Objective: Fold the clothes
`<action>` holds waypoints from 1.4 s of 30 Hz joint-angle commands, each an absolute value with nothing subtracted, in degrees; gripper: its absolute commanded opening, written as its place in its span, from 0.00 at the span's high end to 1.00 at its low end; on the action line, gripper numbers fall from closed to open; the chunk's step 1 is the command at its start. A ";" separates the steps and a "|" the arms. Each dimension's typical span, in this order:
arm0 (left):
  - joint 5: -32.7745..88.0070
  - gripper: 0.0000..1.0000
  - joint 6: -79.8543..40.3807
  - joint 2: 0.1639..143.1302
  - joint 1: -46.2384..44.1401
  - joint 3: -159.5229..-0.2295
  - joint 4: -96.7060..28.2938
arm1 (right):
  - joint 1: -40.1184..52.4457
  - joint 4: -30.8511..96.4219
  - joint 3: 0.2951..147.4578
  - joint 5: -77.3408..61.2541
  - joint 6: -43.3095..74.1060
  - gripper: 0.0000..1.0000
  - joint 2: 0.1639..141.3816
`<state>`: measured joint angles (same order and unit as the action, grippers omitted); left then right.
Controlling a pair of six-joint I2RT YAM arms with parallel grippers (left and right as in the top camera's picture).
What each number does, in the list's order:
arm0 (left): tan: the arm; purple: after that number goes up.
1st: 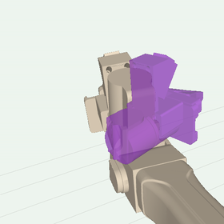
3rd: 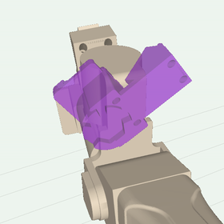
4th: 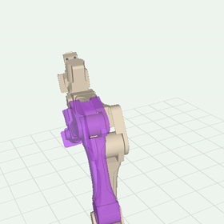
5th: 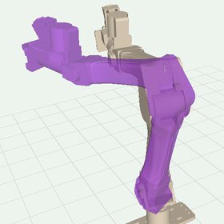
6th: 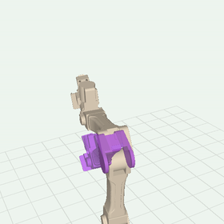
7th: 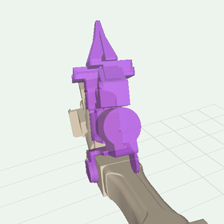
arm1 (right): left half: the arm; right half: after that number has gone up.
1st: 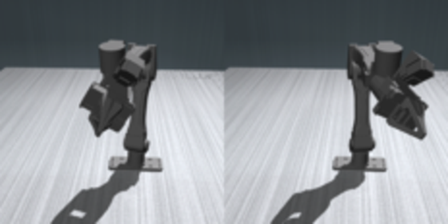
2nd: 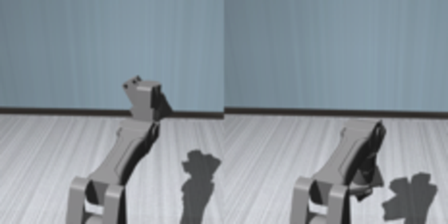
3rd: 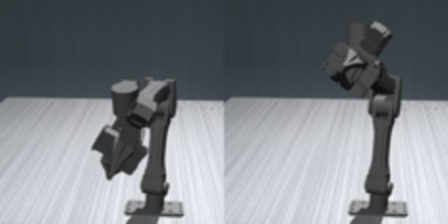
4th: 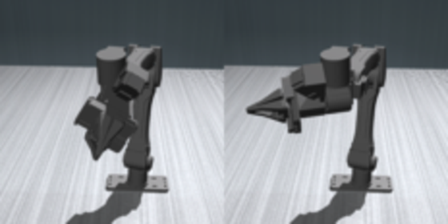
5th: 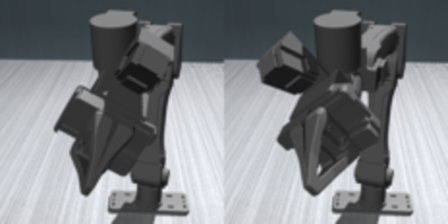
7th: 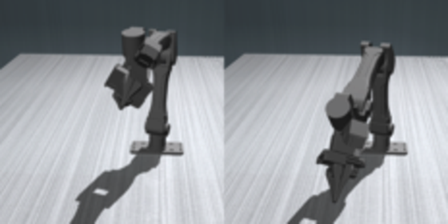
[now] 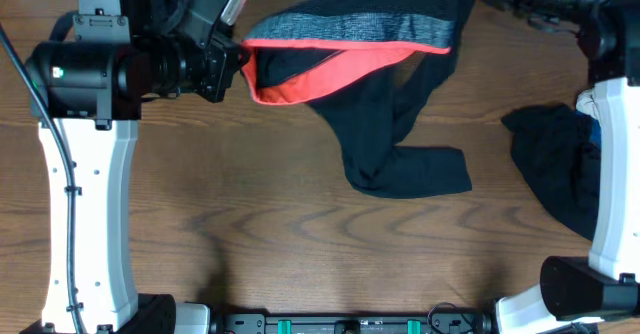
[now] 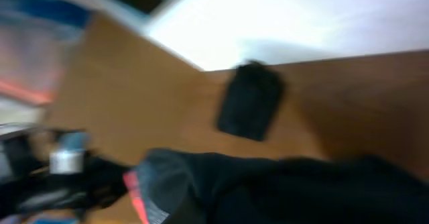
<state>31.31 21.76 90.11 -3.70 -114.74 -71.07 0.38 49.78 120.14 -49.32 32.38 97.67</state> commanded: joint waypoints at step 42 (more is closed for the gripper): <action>1.21 0.94 -10.26 65.19 -18.31 -114.61 -79.64 | 21.78 64.55 120.68 5.04 17.61 0.97 83.46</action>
<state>9.15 -3.55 63.83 -18.26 -114.72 -79.33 21.71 65.41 120.16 4.54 18.15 82.02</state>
